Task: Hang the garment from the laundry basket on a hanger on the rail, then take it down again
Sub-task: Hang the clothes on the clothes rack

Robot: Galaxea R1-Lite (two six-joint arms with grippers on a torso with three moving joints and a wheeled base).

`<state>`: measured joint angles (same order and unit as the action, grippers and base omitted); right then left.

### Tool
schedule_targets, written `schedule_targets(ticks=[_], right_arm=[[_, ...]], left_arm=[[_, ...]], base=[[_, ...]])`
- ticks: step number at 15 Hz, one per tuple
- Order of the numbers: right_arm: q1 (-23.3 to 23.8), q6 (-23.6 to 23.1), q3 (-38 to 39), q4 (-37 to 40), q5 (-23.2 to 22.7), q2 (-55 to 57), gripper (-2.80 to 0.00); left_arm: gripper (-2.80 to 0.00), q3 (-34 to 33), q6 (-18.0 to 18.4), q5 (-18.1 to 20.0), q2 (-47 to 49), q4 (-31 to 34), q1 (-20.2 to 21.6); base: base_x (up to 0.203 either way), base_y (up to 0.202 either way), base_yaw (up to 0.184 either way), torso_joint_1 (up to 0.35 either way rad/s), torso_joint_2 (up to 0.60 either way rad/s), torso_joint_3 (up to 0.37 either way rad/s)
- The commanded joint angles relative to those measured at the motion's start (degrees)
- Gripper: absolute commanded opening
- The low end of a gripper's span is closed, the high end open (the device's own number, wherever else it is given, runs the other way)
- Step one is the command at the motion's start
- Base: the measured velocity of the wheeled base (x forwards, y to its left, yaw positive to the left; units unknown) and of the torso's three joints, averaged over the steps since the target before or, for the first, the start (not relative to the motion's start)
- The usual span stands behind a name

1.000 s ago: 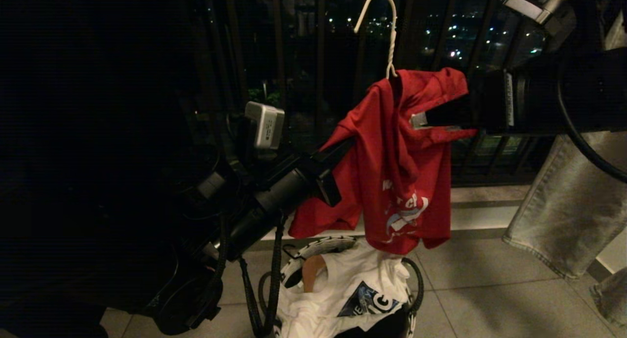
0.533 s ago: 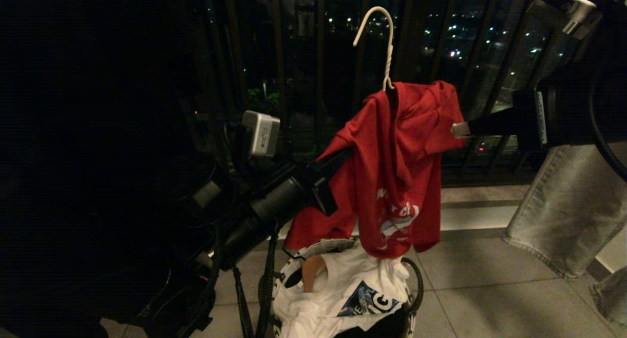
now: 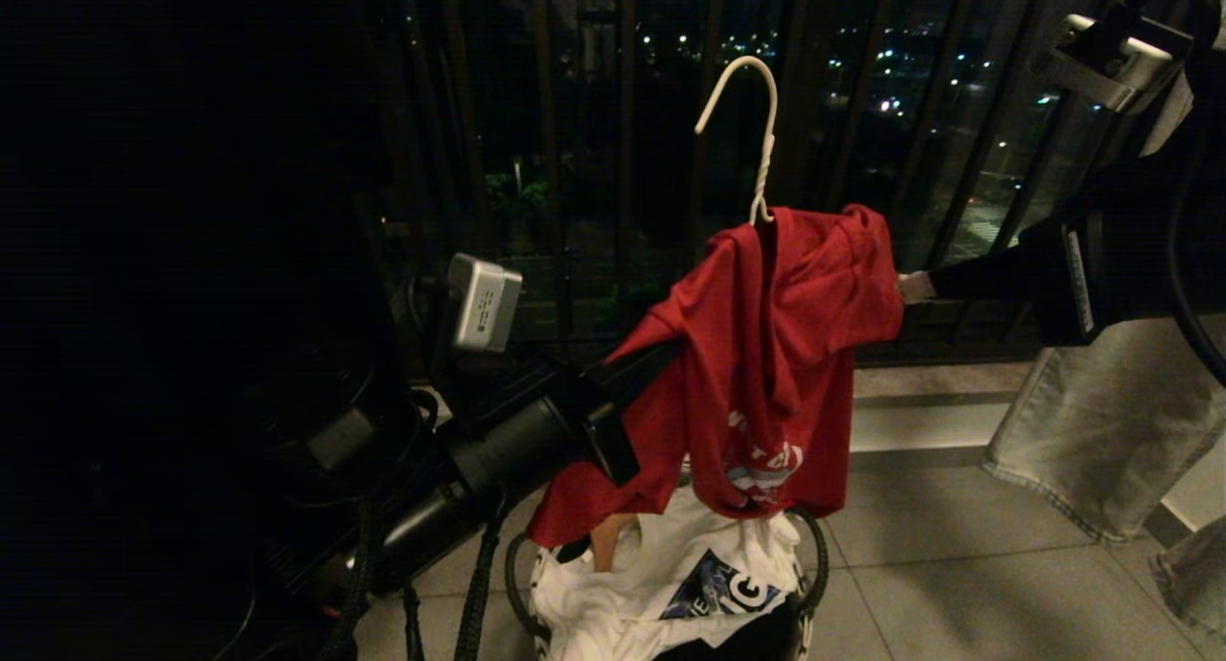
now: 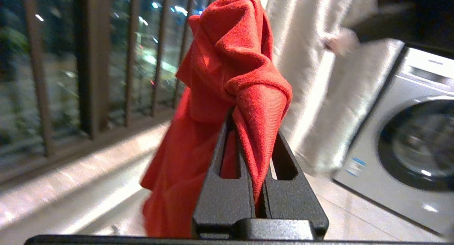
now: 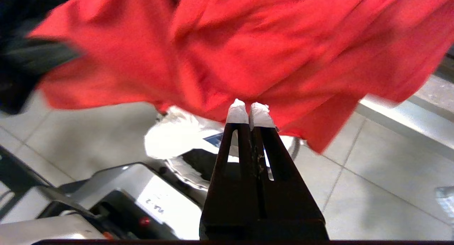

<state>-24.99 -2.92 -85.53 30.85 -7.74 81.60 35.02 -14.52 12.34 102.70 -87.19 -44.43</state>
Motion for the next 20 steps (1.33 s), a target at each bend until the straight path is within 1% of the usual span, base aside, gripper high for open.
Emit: schedule_targets(ticks=[1,3,7,10,11,13,16,18,20], right_arm=[[1.27,-0.90,0.45,0.17,-0.34,-0.05,-2.80],[1.43,-1.30,0.71,0.17,-0.34,-0.13,-2.80],[2.20,-1.75,0.80,0.10,-0.34,-0.96,-2.80],[2.36,-2.52,1.76,0.10,-0.32,-4.68,-2.80],[2.75,-2.63,2.09,0.15,-0.34,-6.39,-2.80],[2.91,-4.36,2.01,0.17,-0.10,-6.75,-2.80],[4.58,-4.97,0.82,0.11,1.05,-5.69,-2.80],[4.95,-6.22,-0.08,0.52,1.78,-5.40,-2.80],[5.09,-5.94,-0.30,-0.16,4.21,-3.85,-2.80]], left_arm=[[-2.80,-2.31,-0.78,0.20,-2.47,-0.48,-0.95],[-2.80,-3.90,-2.64,1.40,-3.97,-0.48,-1.10],[-2.80,-4.88,-3.49,1.73,-4.88,-0.48,-1.28],[-2.80,-5.09,-3.50,1.69,-4.98,-0.48,-3.86],[-2.80,-5.05,-3.58,1.67,-5.03,-0.48,-3.83],[-2.80,-4.79,-3.58,1.66,-5.64,-0.48,-3.89],[-2.80,-4.68,-3.58,1.73,-7.73,-0.48,-4.17],[-2.80,-4.61,-3.58,1.73,-9.14,-0.16,-4.18],[-2.80,-4.61,-3.58,1.73,-10.02,0.00,-4.18]], base=[[0.000,0.000,0.000,0.000,0.00,0.000],[0.000,0.000,0.000,0.000,0.00,0.000],[0.000,0.000,0.000,0.000,0.00,0.000],[0.000,0.000,0.000,0.000,0.00,0.000],[0.000,0.000,0.000,0.000,0.00,0.000],[0.000,0.000,0.000,0.000,0.00,0.000],[0.000,0.000,0.000,0.000,0.00,0.000],[0.000,0.000,0.000,0.000,0.00,0.000],[0.000,0.000,0.000,0.000,0.00,0.000]])
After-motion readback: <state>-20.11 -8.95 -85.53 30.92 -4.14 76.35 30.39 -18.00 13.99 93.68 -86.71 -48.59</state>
